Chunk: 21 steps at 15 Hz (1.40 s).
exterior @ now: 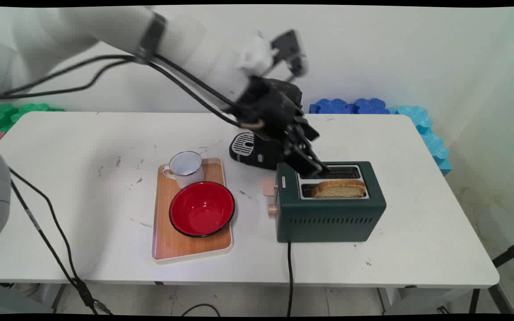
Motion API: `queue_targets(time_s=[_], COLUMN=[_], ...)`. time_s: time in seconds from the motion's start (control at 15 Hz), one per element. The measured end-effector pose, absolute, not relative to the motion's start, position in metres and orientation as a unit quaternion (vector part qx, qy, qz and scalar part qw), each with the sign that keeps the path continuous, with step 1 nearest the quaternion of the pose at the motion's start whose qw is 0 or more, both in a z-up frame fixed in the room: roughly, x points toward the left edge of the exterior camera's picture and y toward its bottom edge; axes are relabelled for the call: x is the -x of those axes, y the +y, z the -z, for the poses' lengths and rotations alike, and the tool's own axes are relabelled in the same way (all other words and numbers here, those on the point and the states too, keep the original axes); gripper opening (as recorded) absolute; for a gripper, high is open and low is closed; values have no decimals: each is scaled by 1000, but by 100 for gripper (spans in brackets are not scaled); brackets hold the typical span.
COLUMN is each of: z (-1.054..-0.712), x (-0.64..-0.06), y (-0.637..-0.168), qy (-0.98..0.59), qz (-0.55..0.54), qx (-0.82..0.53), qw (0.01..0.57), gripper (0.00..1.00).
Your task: Press the toaster switch
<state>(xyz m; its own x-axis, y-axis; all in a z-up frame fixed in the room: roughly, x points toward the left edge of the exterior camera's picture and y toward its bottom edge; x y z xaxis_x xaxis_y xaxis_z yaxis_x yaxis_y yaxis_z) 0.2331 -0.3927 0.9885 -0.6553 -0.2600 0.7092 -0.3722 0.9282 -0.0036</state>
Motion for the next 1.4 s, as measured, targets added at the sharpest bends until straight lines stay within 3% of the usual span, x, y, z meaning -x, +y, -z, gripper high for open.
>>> queue_targets(time_s=[0.27,0.6,0.67,1.4], z=[-994,-975,-968,-914], x=[-284,-332,-338,-347], y=[-389,-384,-382,-370], qy=[-904,-904,-905,-906], qz=[-79,-82,-80,-71], qx=[-186,-196,-196,-194], qw=[377,370,369,371], gripper=[100,100,0,0])
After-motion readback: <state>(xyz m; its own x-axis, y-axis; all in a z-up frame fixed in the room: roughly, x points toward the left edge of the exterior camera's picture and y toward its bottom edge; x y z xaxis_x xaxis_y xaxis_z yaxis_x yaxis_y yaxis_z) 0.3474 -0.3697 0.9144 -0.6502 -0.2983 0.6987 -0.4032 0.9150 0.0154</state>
